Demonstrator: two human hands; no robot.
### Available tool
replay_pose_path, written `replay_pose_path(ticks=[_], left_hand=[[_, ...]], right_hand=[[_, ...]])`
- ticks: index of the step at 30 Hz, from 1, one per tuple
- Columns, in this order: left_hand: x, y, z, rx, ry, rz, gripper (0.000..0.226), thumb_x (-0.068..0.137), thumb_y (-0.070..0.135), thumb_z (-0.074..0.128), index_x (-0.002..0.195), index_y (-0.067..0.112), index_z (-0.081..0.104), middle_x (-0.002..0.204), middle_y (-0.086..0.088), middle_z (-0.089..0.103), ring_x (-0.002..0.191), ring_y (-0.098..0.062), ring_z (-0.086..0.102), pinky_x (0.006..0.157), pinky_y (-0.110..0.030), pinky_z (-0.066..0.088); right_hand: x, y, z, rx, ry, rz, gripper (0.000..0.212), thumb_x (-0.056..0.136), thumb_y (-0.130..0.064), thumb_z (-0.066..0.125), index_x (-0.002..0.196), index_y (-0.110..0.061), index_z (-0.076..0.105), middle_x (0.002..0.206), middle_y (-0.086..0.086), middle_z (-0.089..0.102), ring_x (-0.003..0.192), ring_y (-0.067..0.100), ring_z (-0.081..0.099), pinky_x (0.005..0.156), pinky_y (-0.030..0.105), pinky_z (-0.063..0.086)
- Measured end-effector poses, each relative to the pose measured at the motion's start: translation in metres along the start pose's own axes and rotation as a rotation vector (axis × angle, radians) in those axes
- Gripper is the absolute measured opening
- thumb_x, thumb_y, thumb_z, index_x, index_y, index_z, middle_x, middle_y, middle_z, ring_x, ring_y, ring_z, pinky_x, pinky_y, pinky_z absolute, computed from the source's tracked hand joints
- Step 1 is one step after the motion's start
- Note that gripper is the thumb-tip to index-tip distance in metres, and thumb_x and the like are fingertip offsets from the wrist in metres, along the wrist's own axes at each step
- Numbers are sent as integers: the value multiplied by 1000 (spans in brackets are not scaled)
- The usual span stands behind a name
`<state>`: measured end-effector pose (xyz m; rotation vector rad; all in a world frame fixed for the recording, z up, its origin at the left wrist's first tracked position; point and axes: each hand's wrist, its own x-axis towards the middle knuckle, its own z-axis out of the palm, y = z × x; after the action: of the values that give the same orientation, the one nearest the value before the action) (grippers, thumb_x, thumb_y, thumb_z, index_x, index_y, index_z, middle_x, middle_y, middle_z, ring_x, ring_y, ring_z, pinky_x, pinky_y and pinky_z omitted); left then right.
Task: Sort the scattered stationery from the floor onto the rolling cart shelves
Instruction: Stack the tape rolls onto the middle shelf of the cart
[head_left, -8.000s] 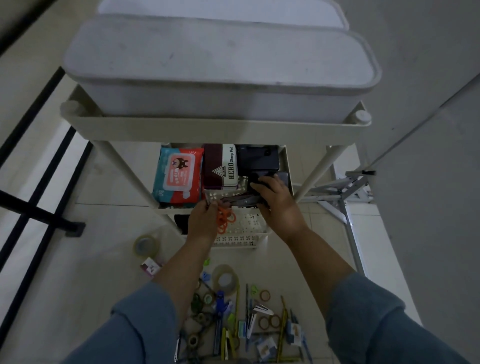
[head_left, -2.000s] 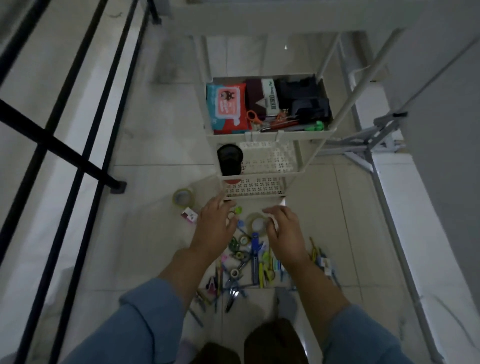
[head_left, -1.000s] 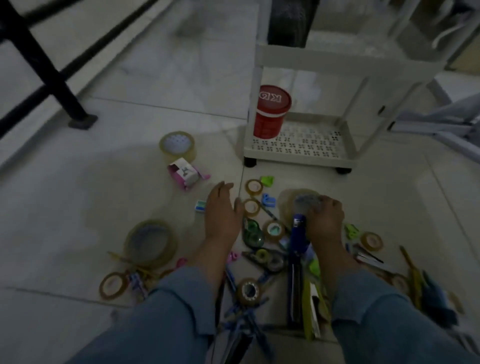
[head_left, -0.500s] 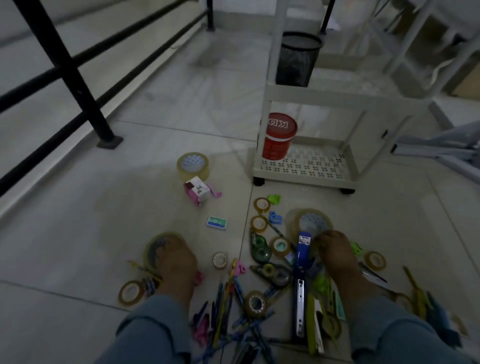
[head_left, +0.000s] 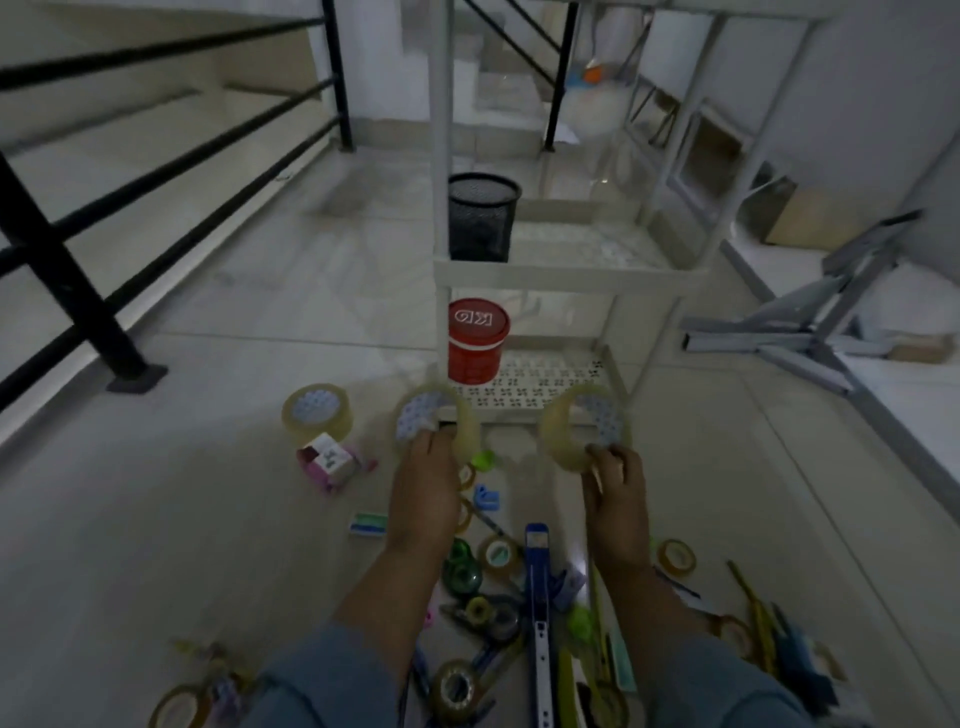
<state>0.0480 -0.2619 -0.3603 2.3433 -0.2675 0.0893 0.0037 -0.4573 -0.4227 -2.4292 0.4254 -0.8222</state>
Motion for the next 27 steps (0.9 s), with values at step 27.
replay_pose_path(ticks=[27], left_hand=[[181,202,-9,225,6,391,38,95,0,37,132,3,48,136,-13,45,125,-23,43,101,-21,29]], right_hand=[[292,-54,-63,166,-114,229,17,93,-16,38,79,-16,47,100,12,59,89,27,58,68,29,42]])
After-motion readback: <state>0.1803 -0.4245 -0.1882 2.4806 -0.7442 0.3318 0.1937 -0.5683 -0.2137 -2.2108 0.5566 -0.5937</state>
